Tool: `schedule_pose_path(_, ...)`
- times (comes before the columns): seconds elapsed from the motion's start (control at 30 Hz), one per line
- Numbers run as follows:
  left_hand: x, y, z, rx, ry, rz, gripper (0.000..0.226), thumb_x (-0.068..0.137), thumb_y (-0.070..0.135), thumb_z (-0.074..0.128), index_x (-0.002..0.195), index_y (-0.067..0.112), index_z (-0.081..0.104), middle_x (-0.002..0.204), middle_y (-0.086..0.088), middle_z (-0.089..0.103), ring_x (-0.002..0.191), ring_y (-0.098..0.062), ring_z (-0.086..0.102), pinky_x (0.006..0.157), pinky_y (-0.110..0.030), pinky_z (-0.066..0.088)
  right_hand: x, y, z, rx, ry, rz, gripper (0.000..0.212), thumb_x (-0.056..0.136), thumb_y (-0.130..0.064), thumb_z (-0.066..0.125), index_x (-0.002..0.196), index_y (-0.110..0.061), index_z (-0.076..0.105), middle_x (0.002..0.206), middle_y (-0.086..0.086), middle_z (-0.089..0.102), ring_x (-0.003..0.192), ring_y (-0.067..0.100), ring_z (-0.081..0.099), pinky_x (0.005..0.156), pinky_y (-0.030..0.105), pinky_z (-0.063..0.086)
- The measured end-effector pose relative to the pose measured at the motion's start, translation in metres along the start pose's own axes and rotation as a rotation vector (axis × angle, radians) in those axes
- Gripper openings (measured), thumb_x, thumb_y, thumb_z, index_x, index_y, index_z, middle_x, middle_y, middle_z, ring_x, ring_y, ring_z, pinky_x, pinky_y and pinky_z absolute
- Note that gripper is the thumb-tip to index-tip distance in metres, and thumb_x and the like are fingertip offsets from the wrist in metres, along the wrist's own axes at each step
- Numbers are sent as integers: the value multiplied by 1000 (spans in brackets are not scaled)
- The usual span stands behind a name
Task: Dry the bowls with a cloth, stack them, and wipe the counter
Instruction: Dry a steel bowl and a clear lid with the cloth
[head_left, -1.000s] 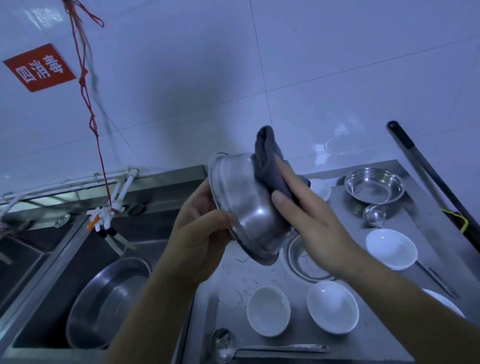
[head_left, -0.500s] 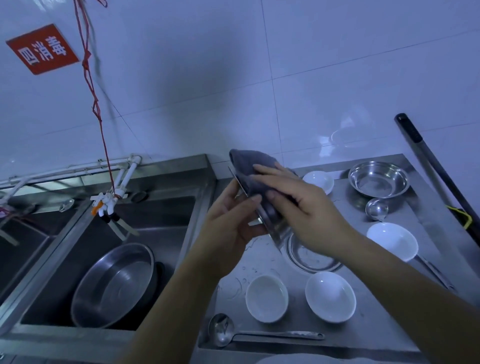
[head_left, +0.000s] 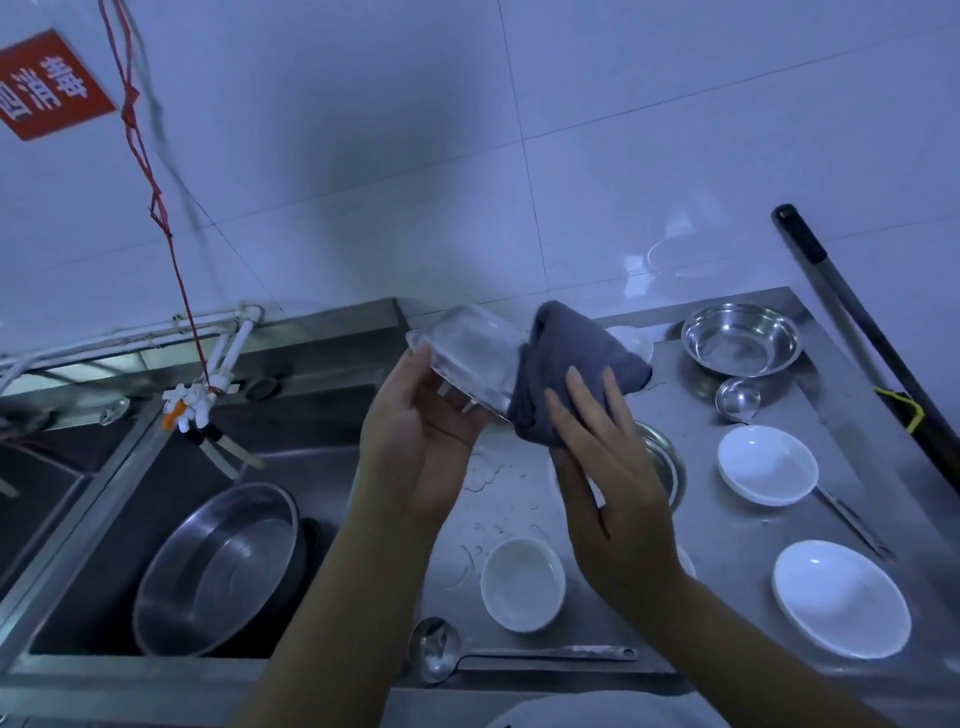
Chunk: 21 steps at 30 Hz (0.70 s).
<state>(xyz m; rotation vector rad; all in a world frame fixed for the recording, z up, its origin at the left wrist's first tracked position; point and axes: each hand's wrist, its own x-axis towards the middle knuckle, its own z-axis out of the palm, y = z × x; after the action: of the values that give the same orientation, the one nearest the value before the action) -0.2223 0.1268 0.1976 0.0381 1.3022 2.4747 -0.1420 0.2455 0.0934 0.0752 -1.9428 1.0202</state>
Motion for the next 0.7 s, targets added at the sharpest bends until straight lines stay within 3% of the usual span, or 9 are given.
schedule_pose_path(0.13,1,5,-5,-95,-4,2,25,105,16,44,115,0,61,98,-13,75,86,-23,75,68,-34,62,-6,6,5,46,72,-30,39,106,-21,47,142,-8,46,156,3,40,149,39,28,120,49,31)
schedule_pose_path(0.27,-1,13,-16,-196,-28,-1,22,93,17,50,101,2,65,91,-12,76,83,-21,76,70,-31,63,-6,12,0,126,28,-74,47,105,-30,47,148,-12,38,164,-13,25,151,39,24,122,48,27)
schedule_pose_path(0.4,0,22,-37,-291,-8,-95,25,91,15,65,111,1,65,102,-12,74,97,-21,74,89,-33,60,-2,22,-5,150,-34,-114,66,99,-34,57,158,-25,27,165,2,27,146,43,32,121,48,29)
schedule_pose_path(0.5,0,26,-56,-403,-57,-169,85,71,4,87,146,3,48,144,-11,55,129,-22,58,108,-41,47,8,25,-6,201,-30,41,68,101,-37,56,151,3,35,146,29,49,132,45,51,109,49,44)
schedule_pose_path(0.57,-2,27,-64,-489,-97,-219,101,68,-5,87,154,7,37,149,-12,48,128,-26,58,102,-45,53,15,24,-10,238,-25,106,61,101,-31,56,141,13,44,136,29,57,127,42,57,107,39,47)
schedule_pose_path(0.63,-1,24,-74,-602,-119,-270,88,75,-11,78,153,1,39,147,-20,47,120,-37,64,85,-51,61,21,23,-14,233,-49,106,52,96,-18,56,140,9,49,133,23,62,124,30,60,105,28,47)
schedule_pose_path(0.7,2,17,-88,-678,-113,-360,65,90,-8,65,150,-4,40,152,-26,39,120,-45,62,79,-53,62,24,28,-14,200,-73,127,50,93,-15,56,139,3,54,127,16,68,113,14,63,98,18,46)
